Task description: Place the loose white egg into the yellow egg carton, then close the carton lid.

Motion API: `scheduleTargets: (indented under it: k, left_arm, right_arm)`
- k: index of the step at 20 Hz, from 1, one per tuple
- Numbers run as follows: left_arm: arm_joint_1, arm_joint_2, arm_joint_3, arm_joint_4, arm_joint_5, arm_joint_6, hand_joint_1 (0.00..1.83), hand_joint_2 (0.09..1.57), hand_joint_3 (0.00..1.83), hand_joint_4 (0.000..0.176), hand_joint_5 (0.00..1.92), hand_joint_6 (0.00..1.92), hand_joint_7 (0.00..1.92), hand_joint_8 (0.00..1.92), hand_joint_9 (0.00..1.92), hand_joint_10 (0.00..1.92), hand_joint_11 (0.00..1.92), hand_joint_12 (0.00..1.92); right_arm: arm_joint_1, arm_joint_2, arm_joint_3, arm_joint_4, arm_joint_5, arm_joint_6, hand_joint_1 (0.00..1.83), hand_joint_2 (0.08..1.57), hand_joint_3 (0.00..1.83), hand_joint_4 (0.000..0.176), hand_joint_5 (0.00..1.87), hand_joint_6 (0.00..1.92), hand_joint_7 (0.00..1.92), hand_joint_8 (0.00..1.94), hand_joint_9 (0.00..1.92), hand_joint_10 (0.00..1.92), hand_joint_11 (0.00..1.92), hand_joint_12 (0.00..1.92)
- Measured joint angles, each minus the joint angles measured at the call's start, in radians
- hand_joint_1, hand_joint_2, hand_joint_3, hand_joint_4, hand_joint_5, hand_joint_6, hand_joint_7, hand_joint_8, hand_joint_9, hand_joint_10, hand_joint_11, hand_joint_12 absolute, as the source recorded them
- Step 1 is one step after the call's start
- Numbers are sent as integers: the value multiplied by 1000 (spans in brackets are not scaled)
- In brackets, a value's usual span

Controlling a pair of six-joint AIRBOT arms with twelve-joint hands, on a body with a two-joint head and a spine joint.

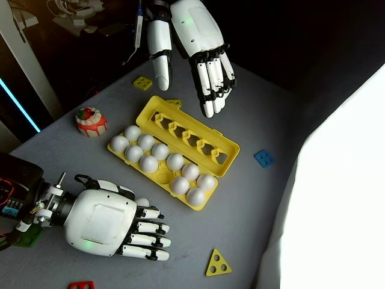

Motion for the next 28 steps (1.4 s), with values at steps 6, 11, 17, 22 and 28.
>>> scheduleTargets:
  k: [6,11,17,22,28]
  left_arm:
    - [16,0,9,2,0,1,73,1378,0,59,262,10,277,9,295,25,0,1013]
    - [77,0,-3,-11,8,0,69,1374,0,57,264,3,252,2,278,14,0,961]
    - [122,0,-24,-19,35,0,12,1387,4,62,250,0,274,5,285,15,0,983]
    - [134,0,-30,-20,35,0,6,1392,3,64,246,1,265,3,260,4,0,911]
    - [134,0,-32,-21,38,0,1,1394,2,54,271,8,270,0,267,5,0,910]
  right_arm:
    - [11,5,-2,-129,5,119,1090,1190,0,0,847,1207,503,2,198,3,0,73]
    - [13,-5,-11,-384,68,411,1099,1179,0,0,867,1174,518,4,208,5,0,167]
    - [13,-60,-10,-445,177,552,1094,1188,1,0,846,1209,496,1,197,2,0,103]
    - [0,-94,18,-533,177,694,1084,1191,0,0,843,1216,496,3,191,3,0,60]
    - [-11,-127,52,-569,181,782,1094,1183,0,0,860,1190,518,4,211,6,0,90]
